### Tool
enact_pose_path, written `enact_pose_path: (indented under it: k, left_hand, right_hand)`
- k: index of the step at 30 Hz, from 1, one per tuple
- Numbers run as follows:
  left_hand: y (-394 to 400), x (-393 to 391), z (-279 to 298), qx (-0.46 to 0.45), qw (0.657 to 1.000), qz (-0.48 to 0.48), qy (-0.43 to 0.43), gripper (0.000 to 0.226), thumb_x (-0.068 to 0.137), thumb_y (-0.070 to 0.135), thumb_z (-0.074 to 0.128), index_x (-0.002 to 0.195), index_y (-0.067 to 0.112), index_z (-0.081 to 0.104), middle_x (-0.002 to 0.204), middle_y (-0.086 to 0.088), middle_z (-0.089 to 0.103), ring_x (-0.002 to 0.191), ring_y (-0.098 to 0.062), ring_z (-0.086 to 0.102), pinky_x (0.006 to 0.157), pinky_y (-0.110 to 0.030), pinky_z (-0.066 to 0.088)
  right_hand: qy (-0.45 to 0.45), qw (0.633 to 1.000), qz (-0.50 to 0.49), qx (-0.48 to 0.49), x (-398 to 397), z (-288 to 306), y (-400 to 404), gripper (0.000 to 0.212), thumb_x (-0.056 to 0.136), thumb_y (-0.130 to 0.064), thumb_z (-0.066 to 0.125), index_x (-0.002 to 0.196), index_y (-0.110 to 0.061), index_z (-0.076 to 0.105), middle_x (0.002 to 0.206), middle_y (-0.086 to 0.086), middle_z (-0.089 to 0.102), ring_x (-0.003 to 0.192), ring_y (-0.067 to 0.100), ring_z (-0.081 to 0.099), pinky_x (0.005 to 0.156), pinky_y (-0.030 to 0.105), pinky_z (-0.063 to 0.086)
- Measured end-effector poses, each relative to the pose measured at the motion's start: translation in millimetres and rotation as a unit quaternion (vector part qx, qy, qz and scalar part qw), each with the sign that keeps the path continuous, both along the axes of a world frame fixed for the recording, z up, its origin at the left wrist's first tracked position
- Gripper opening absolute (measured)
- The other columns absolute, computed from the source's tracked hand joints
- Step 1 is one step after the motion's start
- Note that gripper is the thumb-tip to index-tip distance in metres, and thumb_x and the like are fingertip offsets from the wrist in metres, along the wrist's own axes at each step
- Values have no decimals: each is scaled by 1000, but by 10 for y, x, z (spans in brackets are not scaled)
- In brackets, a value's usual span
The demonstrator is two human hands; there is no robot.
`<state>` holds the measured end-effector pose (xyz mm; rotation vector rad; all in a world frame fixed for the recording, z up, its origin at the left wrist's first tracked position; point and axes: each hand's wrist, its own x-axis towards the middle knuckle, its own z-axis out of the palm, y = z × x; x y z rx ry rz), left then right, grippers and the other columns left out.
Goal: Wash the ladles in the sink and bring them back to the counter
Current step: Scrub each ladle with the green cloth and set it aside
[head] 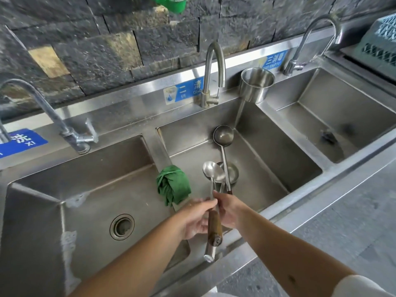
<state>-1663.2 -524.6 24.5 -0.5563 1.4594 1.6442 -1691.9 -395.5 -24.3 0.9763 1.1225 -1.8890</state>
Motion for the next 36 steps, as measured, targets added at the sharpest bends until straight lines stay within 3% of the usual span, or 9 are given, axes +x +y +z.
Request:
enact_pose_path:
  k: [3, 6, 11, 18, 22, 26, 30, 33, 36]
  left_hand:
    - [-10, -92, -40, -15, 999, -32, -13, 34, 93, 25, 64, 113, -3, 61, 107, -23, 71, 85, -28, 72, 76, -38, 60]
    - [23, -194, -161, -41, 999, -26, -4, 32, 90, 21, 68, 111, -2, 63, 108, -26, 70, 94, -35, 72, 97, -53, 52]
    - [163, -321, -380, -93, 995, -11, -11, 30, 87, 20, 71, 113, 7, 63, 103, -15, 74, 96, -25, 72, 86, -42, 59]
    - [362, -666, -543, -162, 983, -81, 14, 19, 83, 23, 71, 97, 10, 68, 85, -9, 71, 78, -22, 69, 80, -40, 60]
    - [427, -783, -597, -252, 941, -226, 3, 16, 84, 20, 61, 97, 11, 63, 84, -7, 67, 72, -18, 65, 56, -25, 54]
    - [453, -747, -714, -303, 893, -334, 6, 14, 86, 23, 57, 95, 13, 55, 89, -7, 61, 73, -18, 63, 52, -24, 51]
    - [499, -771, -796, -360, 844, -396, 35, 15, 84, 29, 53, 81, 14, 51, 83, -4, 56, 73, -19, 56, 53, -27, 38]
    - [540, -845, -954, -349, 853, -389, 4, 22, 85, 34, 52, 93, 13, 53, 91, -3, 56, 81, -20, 57, 61, -29, 40]
    - [556, -925, -1152, -323, 886, -332, -30, 39, 87, 39, 54, 114, 12, 54, 112, -4, 57, 95, -20, 57, 76, -33, 41]
  right_hand:
    - [-10, 999, 18, 49, -71, -162, 55, 38, 97, -41, 51, 104, -5, 63, 86, 10, 68, 87, 28, 63, 95, 42, 48]
    - [-12, 997, 49, 64, -167, -289, 95, 41, 98, -43, 46, 91, -6, 62, 76, 11, 58, 69, 27, 51, 69, 40, 43]
    - [-4, 991, 79, 111, -388, -459, 140, 29, 97, -27, 55, 97, -2, 68, 83, 14, 66, 74, 25, 57, 73, 38, 45]
    - [28, 959, 178, 217, -720, -688, 431, 20, 95, -23, 55, 79, -13, 61, 54, -2, 53, 40, 8, 44, 38, 18, 34]
    - [63, 949, 231, 207, -879, -815, 734, 18, 95, -19, 56, 77, -20, 60, 61, -5, 53, 44, 5, 45, 41, 17, 36]
    - [36, 928, 258, 265, -1054, -1086, 910, 15, 93, -13, 54, 81, -16, 64, 64, 2, 53, 36, 7, 39, 37, 18, 27]
    - [24, 912, 281, 298, -1135, -1362, 1058, 17, 88, -20, 58, 75, -13, 64, 70, 4, 55, 53, 15, 45, 48, 24, 33]
    - [33, 880, 322, 348, -1197, -1536, 1055, 16, 88, -22, 58, 76, -11, 55, 70, 3, 50, 62, 19, 48, 56, 28, 41]
    - [22, 858, 354, 371, -1248, -1731, 1010, 18, 86, -23, 58, 93, -8, 51, 87, 7, 56, 77, 24, 53, 65, 29, 41]
